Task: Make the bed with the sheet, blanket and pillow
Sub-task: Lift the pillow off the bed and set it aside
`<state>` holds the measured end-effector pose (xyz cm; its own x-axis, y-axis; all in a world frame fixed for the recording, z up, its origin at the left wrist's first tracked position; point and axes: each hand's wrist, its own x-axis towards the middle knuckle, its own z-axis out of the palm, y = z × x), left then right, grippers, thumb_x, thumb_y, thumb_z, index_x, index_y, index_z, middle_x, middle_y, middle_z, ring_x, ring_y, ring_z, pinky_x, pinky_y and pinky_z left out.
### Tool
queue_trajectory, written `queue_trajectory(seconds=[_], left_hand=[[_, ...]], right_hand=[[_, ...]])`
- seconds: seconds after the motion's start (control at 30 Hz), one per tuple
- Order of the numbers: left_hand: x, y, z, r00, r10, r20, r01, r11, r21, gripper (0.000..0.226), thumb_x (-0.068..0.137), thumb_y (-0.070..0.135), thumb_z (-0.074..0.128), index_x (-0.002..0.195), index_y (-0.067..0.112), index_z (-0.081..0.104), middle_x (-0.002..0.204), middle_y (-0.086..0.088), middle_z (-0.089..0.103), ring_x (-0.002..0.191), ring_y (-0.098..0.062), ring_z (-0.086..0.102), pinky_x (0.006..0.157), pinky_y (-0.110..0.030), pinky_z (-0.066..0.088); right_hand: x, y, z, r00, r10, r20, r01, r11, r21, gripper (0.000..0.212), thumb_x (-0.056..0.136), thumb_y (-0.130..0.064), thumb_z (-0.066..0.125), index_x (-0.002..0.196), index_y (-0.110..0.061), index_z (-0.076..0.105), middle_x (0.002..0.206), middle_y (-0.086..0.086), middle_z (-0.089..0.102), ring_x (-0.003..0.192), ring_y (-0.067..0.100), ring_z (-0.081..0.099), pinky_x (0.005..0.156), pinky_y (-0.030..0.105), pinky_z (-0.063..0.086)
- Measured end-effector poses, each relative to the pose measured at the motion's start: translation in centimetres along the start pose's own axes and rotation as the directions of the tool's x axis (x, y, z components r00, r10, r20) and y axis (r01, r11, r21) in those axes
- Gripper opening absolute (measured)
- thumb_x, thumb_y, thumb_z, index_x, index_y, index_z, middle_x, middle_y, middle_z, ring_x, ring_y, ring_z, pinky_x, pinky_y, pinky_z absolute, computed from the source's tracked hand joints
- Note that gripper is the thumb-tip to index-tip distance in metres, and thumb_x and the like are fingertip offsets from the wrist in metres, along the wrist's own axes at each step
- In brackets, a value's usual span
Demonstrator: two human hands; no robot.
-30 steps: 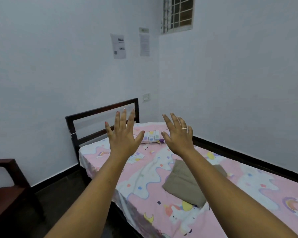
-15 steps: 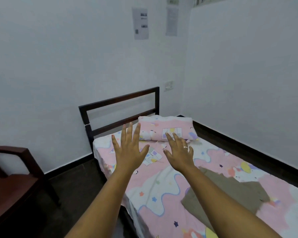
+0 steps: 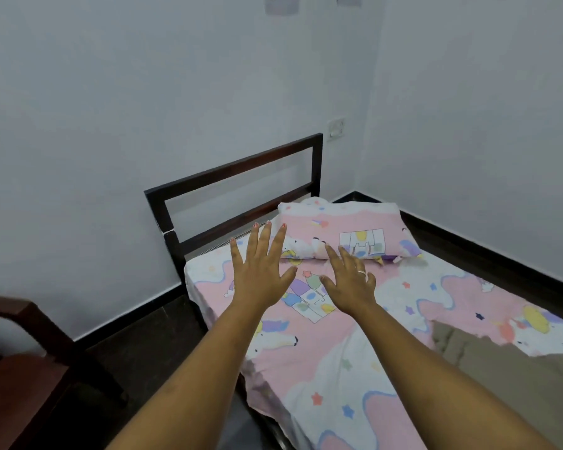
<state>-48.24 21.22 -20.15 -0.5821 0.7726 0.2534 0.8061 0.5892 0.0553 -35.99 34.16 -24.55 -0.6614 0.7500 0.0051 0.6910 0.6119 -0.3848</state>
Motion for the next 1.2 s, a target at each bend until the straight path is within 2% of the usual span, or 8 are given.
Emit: queue_trajectory(seconds=[0.2, 0.37, 0.47, 0.8, 0.9, 1.0, 1.13, 1.2], left_hand=[[7.5, -6.2, 1.9, 0.997, 0.053, 0.053, -0.054, 0.999, 0.005, 0.074, 0.093, 0.061, 0.029, 0.150, 0.031, -0.008, 0.159, 0.000, -0.012, 0.146, -0.022, -0.014, 0.111, -0.057, -0.013], [13.2, -9.4, 4.2, 0.992, 0.095, 0.079, -0.095, 0.995, 0.000, 0.078, 0.091, 0.062, 0.035, 0.151, 0.031, -0.003, 0.160, 0.000, -0.009, 0.146, -0.022, -0.012, 0.111, -0.059, -0.008], [17.0, -11.0, 6.0, 0.988, 0.116, 0.106, -0.117, 0.993, 0.003, 0.079, 0.091, 0.062, 0.036, 0.151, 0.031, -0.004, 0.159, 0.000, -0.010, 0.146, -0.022, -0.013, 0.111, -0.059, -0.009], [33.3, -13.7, 13.6, 0.936, 0.228, 0.268, -0.239, 0.971, 0.011, 0.080, 0.090, 0.063, 0.035, 0.150, 0.032, -0.006, 0.159, 0.001, -0.011, 0.146, -0.022, -0.013, 0.110, -0.060, -0.010], [37.6, -13.8, 15.2, 0.927, 0.225, 0.300, -0.223, 0.974, -0.040, 0.077, 0.092, 0.058, 0.037, 0.151, 0.029, -0.003, 0.160, 0.000, -0.009, 0.146, -0.022, -0.013, 0.111, -0.060, -0.006], [40.7, -12.8, 16.9, 0.905, 0.266, 0.332, -0.256, 0.964, -0.075, 0.077, 0.092, 0.058, 0.037, 0.151, 0.029, -0.002, 0.160, 0.000, -0.009, 0.146, -0.022, -0.012, 0.111, -0.060, -0.005], [45.2, -10.4, 20.1, 0.861, 0.342, 0.377, -0.326, 0.939, -0.109, 0.078, 0.091, 0.057, 0.041, 0.151, 0.030, -0.002, 0.160, 0.000, -0.009, 0.147, -0.022, -0.011, 0.113, -0.059, -0.003], [47.3, -9.2, 21.8, 0.836, 0.379, 0.398, -0.347, 0.925, -0.154, 0.077, 0.092, 0.055, 0.042, 0.151, 0.031, -0.001, 0.160, 0.001, -0.008, 0.146, -0.021, -0.012, 0.113, -0.058, -0.005]], right_hand=[[6.5, -4.0, 4.2, 0.993, 0.103, 0.057, -0.107, 0.991, 0.076, 0.065, 0.098, -0.043, 0.041, 0.150, -0.040, 0.003, 0.160, -0.008, 0.001, 0.146, 0.026, 0.007, 0.111, 0.053, 0.017], [11.6, -3.5, 6.7, 0.961, 0.241, 0.135, -0.260, 0.956, 0.140, 0.064, 0.098, -0.043, 0.041, 0.151, -0.037, 0.006, 0.160, -0.004, 0.005, 0.145, 0.028, 0.009, 0.109, 0.052, 0.022], [15.4, -3.4, 8.2, 0.947, 0.277, 0.162, -0.301, 0.942, 0.147, 0.065, 0.098, -0.042, 0.042, 0.151, -0.036, 0.005, 0.160, -0.002, 0.004, 0.144, 0.029, 0.011, 0.110, 0.053, 0.021], [32.3, -3.0, 12.2, 0.894, 0.399, 0.204, -0.445, 0.848, 0.289, 0.066, 0.096, -0.040, 0.047, 0.151, -0.032, 0.011, 0.158, 0.004, 0.015, 0.142, 0.030, 0.020, 0.112, 0.050, 0.024], [36.3, -2.1, 11.9, 0.874, 0.435, 0.214, -0.483, 0.824, 0.296, 0.064, 0.097, -0.039, 0.046, 0.151, -0.030, 0.013, 0.157, 0.004, 0.016, 0.140, 0.033, 0.021, 0.110, 0.048, 0.024], [38.7, -0.9, 11.8, 0.842, 0.486, 0.233, -0.540, 0.761, 0.361, 0.063, 0.097, -0.037, 0.046, 0.151, -0.030, 0.014, 0.158, 0.004, 0.014, 0.142, 0.032, 0.017, 0.112, 0.046, 0.019], [41.1, 1.7, 12.6, 0.770, 0.592, 0.238, -0.629, 0.639, 0.443, 0.062, 0.098, -0.033, 0.047, 0.151, -0.021, 0.017, 0.155, 0.008, 0.024, 0.143, 0.026, 0.019, 0.114, 0.037, 0.015], [42.0, 3.0, 13.4, 0.725, 0.641, 0.253, -0.667, 0.560, 0.492, 0.061, 0.098, -0.031, 0.047, 0.151, -0.018, 0.019, 0.154, 0.011, 0.026, 0.143, 0.027, 0.022, 0.114, 0.037, 0.015]])
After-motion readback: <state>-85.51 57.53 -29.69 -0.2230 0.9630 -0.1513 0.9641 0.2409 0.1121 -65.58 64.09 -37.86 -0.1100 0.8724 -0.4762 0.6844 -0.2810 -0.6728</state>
